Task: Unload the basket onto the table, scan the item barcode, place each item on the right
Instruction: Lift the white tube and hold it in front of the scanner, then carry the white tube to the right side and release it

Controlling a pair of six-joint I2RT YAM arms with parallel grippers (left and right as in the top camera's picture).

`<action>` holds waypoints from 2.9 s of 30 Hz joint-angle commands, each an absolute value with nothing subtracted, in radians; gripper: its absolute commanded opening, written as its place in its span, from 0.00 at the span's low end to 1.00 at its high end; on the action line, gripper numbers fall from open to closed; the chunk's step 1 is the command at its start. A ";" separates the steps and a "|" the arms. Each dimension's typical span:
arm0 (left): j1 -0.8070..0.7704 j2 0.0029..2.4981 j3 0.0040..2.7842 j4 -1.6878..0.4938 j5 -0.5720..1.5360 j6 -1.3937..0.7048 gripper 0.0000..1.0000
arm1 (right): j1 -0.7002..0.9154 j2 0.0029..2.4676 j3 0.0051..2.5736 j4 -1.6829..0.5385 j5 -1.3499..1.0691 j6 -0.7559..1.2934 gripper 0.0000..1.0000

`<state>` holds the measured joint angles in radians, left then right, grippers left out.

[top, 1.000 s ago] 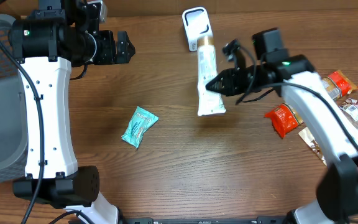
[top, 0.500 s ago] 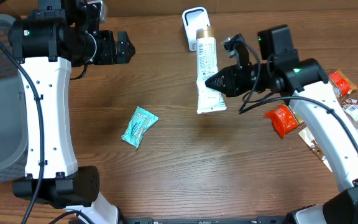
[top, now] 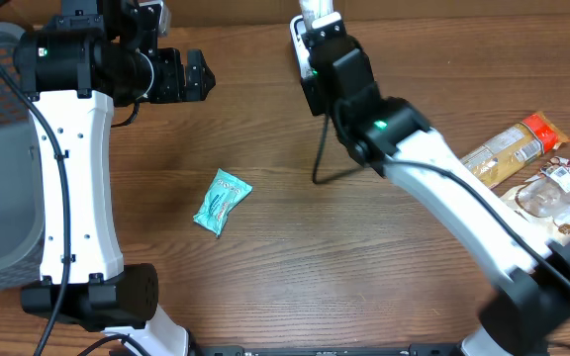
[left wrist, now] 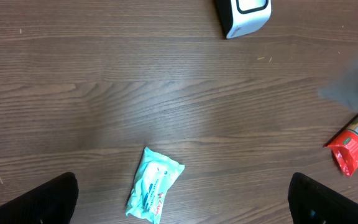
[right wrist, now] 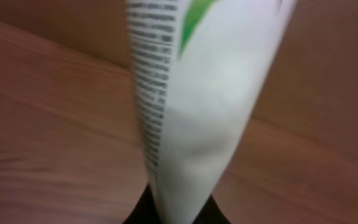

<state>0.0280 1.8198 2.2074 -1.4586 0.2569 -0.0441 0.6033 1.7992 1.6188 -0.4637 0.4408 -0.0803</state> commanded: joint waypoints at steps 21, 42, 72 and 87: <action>0.026 1.823 2.210 -1.458 0.255 -0.022 1.00 | 0.452 2.289 1.644 0.225 0.623 -0.809 0.04; 0.027 1.823 2.210 -1.458 0.255 -0.022 1.00 | 0.470 2.296 1.644 0.183 0.637 -0.760 0.04; 0.026 1.823 2.210 -1.458 0.255 -0.022 1.00 | 0.190 1.719 1.629 -0.833 -0.217 0.392 0.04; 0.026 1.823 2.210 -1.458 0.255 -0.022 0.99 | -0.001 1.732 1.171 -0.480 0.049 0.739 0.04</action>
